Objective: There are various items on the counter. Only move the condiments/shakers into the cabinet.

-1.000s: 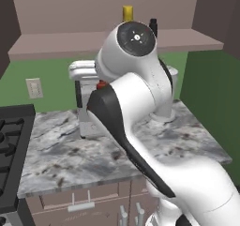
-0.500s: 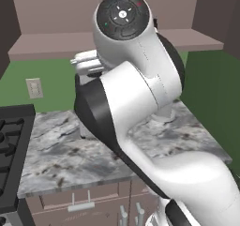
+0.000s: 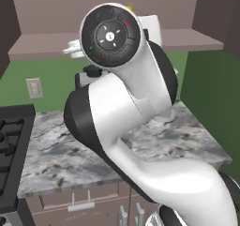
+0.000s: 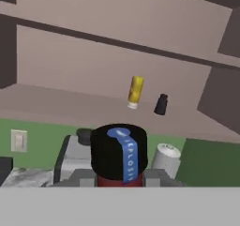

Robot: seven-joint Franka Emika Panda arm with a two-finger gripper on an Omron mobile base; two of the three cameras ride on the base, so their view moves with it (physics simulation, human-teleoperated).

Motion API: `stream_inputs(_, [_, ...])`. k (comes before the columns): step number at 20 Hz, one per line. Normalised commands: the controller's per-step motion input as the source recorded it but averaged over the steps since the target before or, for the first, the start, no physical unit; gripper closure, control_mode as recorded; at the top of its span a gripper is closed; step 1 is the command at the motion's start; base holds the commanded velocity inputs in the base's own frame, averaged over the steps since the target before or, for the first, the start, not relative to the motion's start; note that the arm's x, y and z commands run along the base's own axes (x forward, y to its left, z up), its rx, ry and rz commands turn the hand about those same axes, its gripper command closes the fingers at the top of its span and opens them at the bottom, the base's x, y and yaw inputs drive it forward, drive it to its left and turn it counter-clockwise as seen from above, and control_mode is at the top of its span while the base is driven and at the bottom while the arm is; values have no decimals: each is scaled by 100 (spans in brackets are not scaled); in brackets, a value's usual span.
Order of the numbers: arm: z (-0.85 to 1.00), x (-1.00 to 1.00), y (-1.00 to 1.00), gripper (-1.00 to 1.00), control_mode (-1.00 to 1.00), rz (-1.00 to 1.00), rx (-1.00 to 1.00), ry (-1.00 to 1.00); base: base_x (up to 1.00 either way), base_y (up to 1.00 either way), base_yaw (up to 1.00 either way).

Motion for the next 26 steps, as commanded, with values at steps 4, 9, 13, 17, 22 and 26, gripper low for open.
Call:
stream_inputs(4, [4,26,-31,100,-100,0,10,-28,0,0,0])
stream_inputs(9, [-11,35,-31,100,-100,0,17,-17,0,0,0])
stream_inputs(13, [0,36,-12,100,-100,0,7,-13,0,0,0])
stream_inputs(17, [6,52,-1,100,-100,0,4,-2,0,0,0])
stream_inputs(22, [18,52,-3,100,-100,0,2,-1,0,0,0])
stream_inputs(26, [30,50,-11,100,-100,0,2,0,0,0,0])
